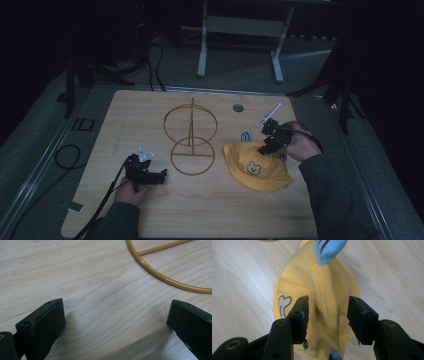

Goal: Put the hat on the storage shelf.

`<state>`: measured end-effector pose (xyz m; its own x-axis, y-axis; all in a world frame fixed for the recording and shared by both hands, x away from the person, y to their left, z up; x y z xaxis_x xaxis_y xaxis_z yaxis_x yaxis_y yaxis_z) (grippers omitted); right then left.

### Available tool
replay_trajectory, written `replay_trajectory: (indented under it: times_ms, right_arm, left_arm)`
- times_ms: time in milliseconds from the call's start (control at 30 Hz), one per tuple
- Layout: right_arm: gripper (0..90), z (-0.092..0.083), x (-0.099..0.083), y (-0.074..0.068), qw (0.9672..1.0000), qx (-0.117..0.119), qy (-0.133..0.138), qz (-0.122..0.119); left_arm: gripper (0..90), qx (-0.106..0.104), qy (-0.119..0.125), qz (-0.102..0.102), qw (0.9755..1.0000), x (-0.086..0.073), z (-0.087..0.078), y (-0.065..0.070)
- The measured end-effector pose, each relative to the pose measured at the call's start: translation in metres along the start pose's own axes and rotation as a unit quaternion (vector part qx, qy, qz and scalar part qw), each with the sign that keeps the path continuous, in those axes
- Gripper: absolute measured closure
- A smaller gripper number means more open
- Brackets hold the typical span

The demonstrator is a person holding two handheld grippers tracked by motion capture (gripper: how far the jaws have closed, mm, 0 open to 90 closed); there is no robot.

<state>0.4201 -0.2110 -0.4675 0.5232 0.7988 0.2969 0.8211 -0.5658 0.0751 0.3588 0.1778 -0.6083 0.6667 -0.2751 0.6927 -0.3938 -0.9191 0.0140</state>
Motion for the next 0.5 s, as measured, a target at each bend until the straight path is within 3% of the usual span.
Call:
replay_trajectory:
  times_ms: [233,400,500]
  right_arm:
    - [49.6,0.010,-0.004,0.003,0.9990,0.015,-0.042,0.009]
    - [50.2,0.015,-0.003,0.003,0.9978,0.030,-0.058,0.011]
    - [56.7,0.018,-0.002,0.001,0.9966,0.040,-0.071,0.010]
  left_arm:
    - [1.9,0.001,0.000,0.001,1.0000,0.000,0.000,0.000]
    - [1.9,0.000,0.000,0.001,1.0000,0.000,0.000,0.000]
    - [1.9,0.000,-0.001,0.001,1.0000,0.000,0.000,0.000]
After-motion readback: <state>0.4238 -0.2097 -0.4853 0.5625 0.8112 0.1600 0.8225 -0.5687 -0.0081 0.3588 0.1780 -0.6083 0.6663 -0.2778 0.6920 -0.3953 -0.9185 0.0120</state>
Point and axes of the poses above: each handheld gripper's, and its own axes: z roughly forward along the jaws, x roughly out of its top, y roughly to its right, the point moved 6 cm from there along z, roughly forward along the jaws, and after that the axes turned 1 degree about -x, right-handed, at the moved point
